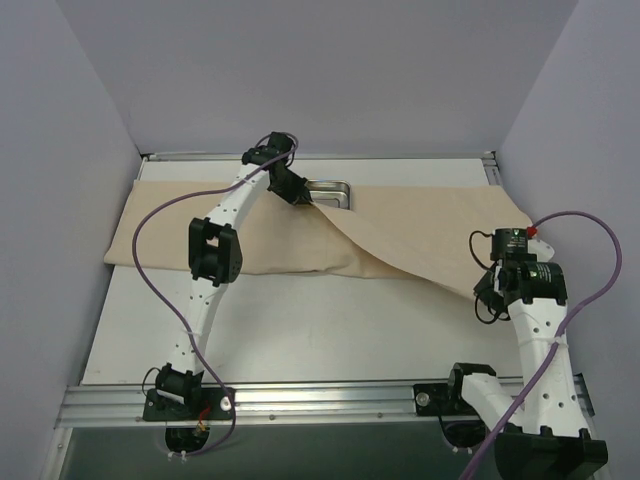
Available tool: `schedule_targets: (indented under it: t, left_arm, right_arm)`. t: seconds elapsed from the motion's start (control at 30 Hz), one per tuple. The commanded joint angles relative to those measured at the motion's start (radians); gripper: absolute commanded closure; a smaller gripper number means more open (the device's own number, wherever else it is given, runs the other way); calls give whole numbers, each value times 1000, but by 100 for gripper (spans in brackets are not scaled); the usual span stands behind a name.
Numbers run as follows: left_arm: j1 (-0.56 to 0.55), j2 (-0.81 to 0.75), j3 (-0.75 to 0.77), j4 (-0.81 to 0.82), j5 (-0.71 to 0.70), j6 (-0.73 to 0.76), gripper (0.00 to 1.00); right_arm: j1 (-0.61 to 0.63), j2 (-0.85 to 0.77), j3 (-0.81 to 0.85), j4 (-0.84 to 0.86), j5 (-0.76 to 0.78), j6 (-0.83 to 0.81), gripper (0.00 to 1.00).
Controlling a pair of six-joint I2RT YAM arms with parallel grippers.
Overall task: Open and lay out the surgical kit
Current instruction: Open the surgical kit at the center of the board.
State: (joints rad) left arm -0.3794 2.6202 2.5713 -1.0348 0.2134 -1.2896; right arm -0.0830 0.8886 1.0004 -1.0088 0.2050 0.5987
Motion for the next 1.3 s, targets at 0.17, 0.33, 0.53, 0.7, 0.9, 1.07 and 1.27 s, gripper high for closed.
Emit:
schedule_targets:
  t: [0.17,0.33,0.53,0.7,0.9,1.07,1.27]
  left_arm:
    - [-18,-303,-198,-62,-100,445,98]
    - [-64,-650,-792,39,-140,503,98]
    - [-128,-1215,-1397,127,-85,360,98]
    - [-255,-1532,-1697,108,-22,60,84]
    - [-322,-1753,-1811,142,26,-66,55]
    - [-348,-1679,-1647,125,-25,88,44]
    - [-299,-1412,-1208,77,-272,362,52]
  right_arm:
    - [17,202,243,-7,56,-68,100]
    - [-21,325,265,-2,-71,-74,100]
    - [-31,354,133,-31,-141,-93,100]
    - [-6,352,106,-57,-121,-80,100]
    - [0,359,106,-103,-118,-80,95]
    - [-11,368,180,-135,-142,-108,45]
    - [-6,470,483,-20,-310,-128,25]
